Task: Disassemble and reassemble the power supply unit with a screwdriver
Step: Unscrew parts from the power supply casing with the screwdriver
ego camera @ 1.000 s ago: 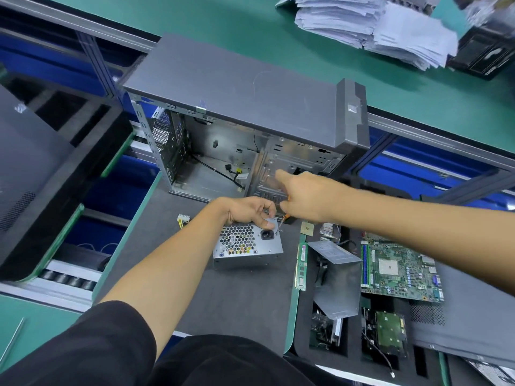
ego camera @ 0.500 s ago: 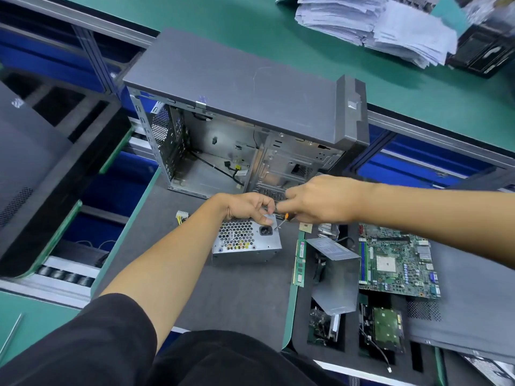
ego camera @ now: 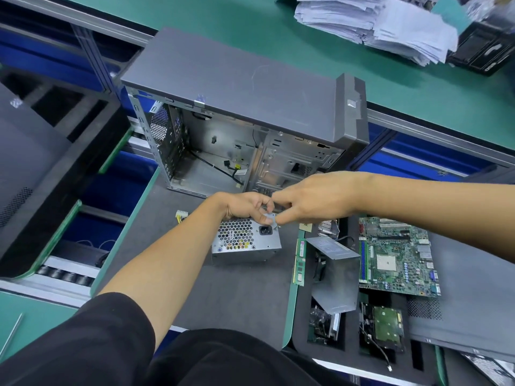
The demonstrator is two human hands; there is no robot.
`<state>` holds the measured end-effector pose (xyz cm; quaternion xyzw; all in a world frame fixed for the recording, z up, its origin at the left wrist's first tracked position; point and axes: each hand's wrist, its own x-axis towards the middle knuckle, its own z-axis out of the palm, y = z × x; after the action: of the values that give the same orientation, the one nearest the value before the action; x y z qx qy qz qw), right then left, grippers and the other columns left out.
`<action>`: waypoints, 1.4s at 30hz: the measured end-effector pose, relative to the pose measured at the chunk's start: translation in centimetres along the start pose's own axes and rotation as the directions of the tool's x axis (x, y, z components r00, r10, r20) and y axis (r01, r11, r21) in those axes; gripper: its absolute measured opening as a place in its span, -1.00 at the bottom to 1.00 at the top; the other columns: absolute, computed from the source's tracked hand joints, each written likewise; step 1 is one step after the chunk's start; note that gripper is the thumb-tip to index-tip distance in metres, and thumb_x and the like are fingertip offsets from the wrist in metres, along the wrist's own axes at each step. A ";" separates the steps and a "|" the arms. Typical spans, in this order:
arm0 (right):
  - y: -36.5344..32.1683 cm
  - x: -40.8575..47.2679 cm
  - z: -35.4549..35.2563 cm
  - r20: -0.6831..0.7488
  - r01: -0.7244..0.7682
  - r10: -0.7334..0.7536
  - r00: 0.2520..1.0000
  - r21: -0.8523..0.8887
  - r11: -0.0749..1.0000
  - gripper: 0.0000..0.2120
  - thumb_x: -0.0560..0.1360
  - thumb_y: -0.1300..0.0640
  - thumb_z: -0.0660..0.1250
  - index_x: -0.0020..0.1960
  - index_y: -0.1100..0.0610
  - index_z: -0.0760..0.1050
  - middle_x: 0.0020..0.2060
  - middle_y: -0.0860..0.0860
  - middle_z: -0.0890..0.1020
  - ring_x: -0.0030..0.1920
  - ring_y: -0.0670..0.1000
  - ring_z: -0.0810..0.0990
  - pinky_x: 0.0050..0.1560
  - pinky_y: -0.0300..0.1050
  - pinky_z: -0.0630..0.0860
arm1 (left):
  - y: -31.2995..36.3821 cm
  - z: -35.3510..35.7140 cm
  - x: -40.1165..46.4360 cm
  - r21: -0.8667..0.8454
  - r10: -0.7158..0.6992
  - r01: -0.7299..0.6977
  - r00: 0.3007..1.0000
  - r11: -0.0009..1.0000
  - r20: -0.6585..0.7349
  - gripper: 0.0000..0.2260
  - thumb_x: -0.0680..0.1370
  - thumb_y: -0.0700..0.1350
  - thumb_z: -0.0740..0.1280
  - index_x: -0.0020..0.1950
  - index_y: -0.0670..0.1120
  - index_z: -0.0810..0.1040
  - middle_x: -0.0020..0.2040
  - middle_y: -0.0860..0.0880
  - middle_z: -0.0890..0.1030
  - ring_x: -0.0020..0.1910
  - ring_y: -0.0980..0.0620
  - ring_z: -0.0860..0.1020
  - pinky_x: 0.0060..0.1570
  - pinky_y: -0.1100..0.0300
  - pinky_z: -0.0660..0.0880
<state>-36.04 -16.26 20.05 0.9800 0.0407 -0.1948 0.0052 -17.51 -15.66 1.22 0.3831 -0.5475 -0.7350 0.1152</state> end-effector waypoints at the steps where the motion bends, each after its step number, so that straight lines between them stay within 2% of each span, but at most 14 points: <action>1: -0.2 0.2 0.3 -0.015 -0.090 0.092 0.996 0.063 0.994 -0.71 0.51 0.24 0.32 0.17 0.02 0.35 -0.11 0.01 0.31 -0.31 0.04 0.27 -0.35 -0.10 0.18 | 0.0 0.1 0.1 -0.007 -0.004 0.004 1.000 1.000 -0.002 -0.80 0.52 -0.45 0.38 0.11 -0.34 0.48 0.01 -0.26 0.63 0.05 -0.12 0.60 0.25 -0.02 0.50; 3: -1.1 1.0 1.1 -0.006 -0.355 0.361 0.933 0.174 0.919 -0.87 0.57 0.11 0.28 0.09 0.04 0.37 -0.17 -0.02 0.36 -0.30 0.08 0.36 -0.30 -0.10 0.21 | -0.1 0.1 0.2 -0.016 -0.018 0.018 1.000 1.000 -0.010 -0.67 0.53 -0.43 0.38 0.26 -0.44 0.40 0.15 -0.38 0.54 0.19 -0.21 0.52 0.41 -0.20 0.36; 4: -1.5 1.4 1.6 0.000 -0.495 0.507 0.862 0.215 0.842 -0.93 0.57 0.09 0.24 0.00 0.05 0.36 -0.25 -0.04 0.38 -0.30 0.11 0.39 -0.31 -0.09 0.23 | -0.2 0.0 0.3 -0.018 -0.017 0.017 1.000 1.000 -0.005 -0.68 0.54 -0.42 0.38 0.25 -0.44 0.40 0.15 -0.38 0.51 0.20 -0.23 0.50 0.42 -0.23 0.33; 7: -1.6 1.8 2.3 0.075 -0.748 0.795 0.602 0.403 0.528 -0.82 0.56 0.09 0.20 -0.11 0.00 0.18 -0.40 -0.02 0.39 -0.37 0.14 0.45 -0.41 -0.08 0.22 | -0.2 -0.1 0.2 -0.012 -0.014 0.015 1.000 1.000 0.021 -0.82 0.55 -0.42 0.37 -0.01 -0.19 0.46 0.00 -0.26 0.59 0.15 -0.23 0.53 0.27 -0.11 0.45; 8: -1.4 1.6 2.2 0.100 -0.740 0.793 0.600 0.444 0.504 -0.79 0.55 0.09 0.22 -0.09 0.00 0.16 -0.40 0.00 0.43 -0.40 0.10 0.45 -0.44 -0.07 0.23 | -0.2 -0.2 0.2 -0.015 -0.011 0.012 1.000 1.000 0.021 -0.79 0.55 -0.42 0.37 -0.05 -0.13 0.45 -0.06 -0.22 0.60 0.11 -0.21 0.55 0.19 -0.03 0.49; 10: -1.1 1.1 1.3 0.149 -0.678 0.716 0.682 0.497 0.542 -0.70 0.50 0.15 0.30 -0.02 -0.01 0.14 -0.28 0.05 0.47 -0.41 0.05 0.45 -0.45 -0.03 0.28 | -0.2 -0.1 0.2 -0.021 -0.009 0.010 1.000 1.000 0.020 -0.77 0.56 -0.41 0.37 -0.07 -0.10 0.45 -0.09 -0.17 0.61 0.01 -0.13 0.59 0.09 0.10 0.51; 12: -1.1 0.9 0.3 0.157 -0.597 0.614 0.773 0.509 0.621 -0.65 0.47 0.28 0.30 0.07 0.02 0.19 -0.05 0.04 0.36 -0.35 0.07 0.42 -0.40 -0.04 0.28 | -0.3 -0.3 0.2 -0.026 -0.010 0.011 1.000 1.000 0.018 -0.77 0.56 -0.42 0.37 -0.09 -0.10 0.45 -0.13 -0.11 0.60 -0.04 -0.06 0.59 0.08 0.14 0.51; 16: -0.6 0.4 -0.2 0.057 -0.386 0.396 0.917 0.384 0.839 -0.78 0.47 0.34 0.27 0.03 0.13 0.31 -0.04 -0.01 0.28 -0.27 0.02 0.27 -0.30 -0.09 0.15 | -0.4 -0.4 0.2 -0.036 0.002 -0.001 1.000 0.999 0.020 -0.79 0.55 -0.40 0.38 -0.11 -0.12 0.48 -0.18 -0.07 0.61 -0.08 -0.02 0.60 0.07 0.12 0.50; 21: -0.8 0.2 0.5 0.015 -0.424 0.427 0.904 0.157 0.892 -0.79 0.58 0.01 0.23 0.12 0.10 0.37 -0.10 -0.01 0.48 -0.22 0.12 0.45 -0.27 -0.06 0.26 | -0.4 -0.4 0.4 -0.025 0.002 -0.001 0.999 1.000 0.044 -0.80 0.56 -0.39 0.38 -0.09 -0.10 0.50 -0.19 -0.02 0.68 -0.13 0.07 0.65 -0.01 0.21 0.55; 25: -1.0 0.0 1.2 -0.005 -0.488 0.493 0.870 0.141 0.862 -0.82 0.51 -0.10 0.21 -0.02 -0.05 0.25 -0.31 -0.12 0.46 -0.31 0.07 0.41 -0.41 -0.11 0.13 | -0.1 -0.3 0.1 -0.015 0.006 -0.005 0.998 1.000 0.055 -0.85 0.57 -0.34 0.40 -0.01 -0.10 0.53 -0.12 -0.08 0.65 -0.11 0.04 0.62 0.05 0.16 0.52; 28: -0.7 -0.4 1.1 0.023 -0.525 0.529 0.848 0.169 0.834 -0.79 0.49 -0.07 0.25 -0.09 -0.09 0.21 -0.30 -0.10 0.53 -0.30 0.07 0.45 -0.39 -0.10 0.20 | 0.1 -0.2 0.0 -0.012 0.002 -0.001 0.996 1.000 0.087 -0.85 0.59 -0.33 0.37 0.01 -0.10 0.50 -0.03 -0.15 0.62 -0.04 -0.04 0.58 0.12 0.04 0.46; 32: -0.4 -0.9 0.8 -0.011 -0.546 0.558 0.830 0.193 0.815 -0.87 0.49 -0.03 0.21 -0.10 -0.08 0.25 -0.35 -0.06 0.52 -0.30 0.09 0.49 -0.32 -0.06 0.33 | 0.2 -0.2 -0.1 -0.012 -0.005 0.007 0.995 1.000 0.104 -0.85 0.61 -0.33 0.35 0.02 -0.09 0.49 -0.02 -0.09 0.64 -0.04 -0.01 0.59 0.13 0.04 0.46; 38: -0.2 -1.5 1.0 -0.023 -0.576 0.592 0.806 0.200 0.792 -0.86 0.49 -0.03 0.21 -0.12 -0.09 0.23 -0.40 -0.06 0.46 -0.30 0.09 0.48 -0.29 -0.04 0.40 | 0.5 -0.2 -0.3 -0.005 -0.031 0.032 0.990 0.999 0.140 -0.86 0.63 -0.32 0.32 0.07 -0.10 0.45 -0.09 -0.05 0.66 -0.11 -0.05 0.61 -0.04 0.05 0.54; 42: -0.4 -1.9 1.5 -0.021 -0.581 0.598 0.801 0.208 0.787 -0.87 0.47 -0.03 0.22 -0.12 -0.08 0.26 -0.41 -0.08 0.47 -0.32 0.06 0.49 -0.34 -0.08 0.31 | 1.2 -0.4 -0.5 0.102 0.001 -0.024 0.975 0.995 0.223 -0.79 0.64 -0.28 0.32 0.26 -0.15 0.43 -0.05 0.04 0.69 -0.07 0.03 0.64 -0.01 0.12 0.58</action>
<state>-38.34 -16.06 19.43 0.9468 -0.2860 -0.1445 -0.0299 -17.15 -16.11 2.46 0.3003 -0.5967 -0.7432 0.0376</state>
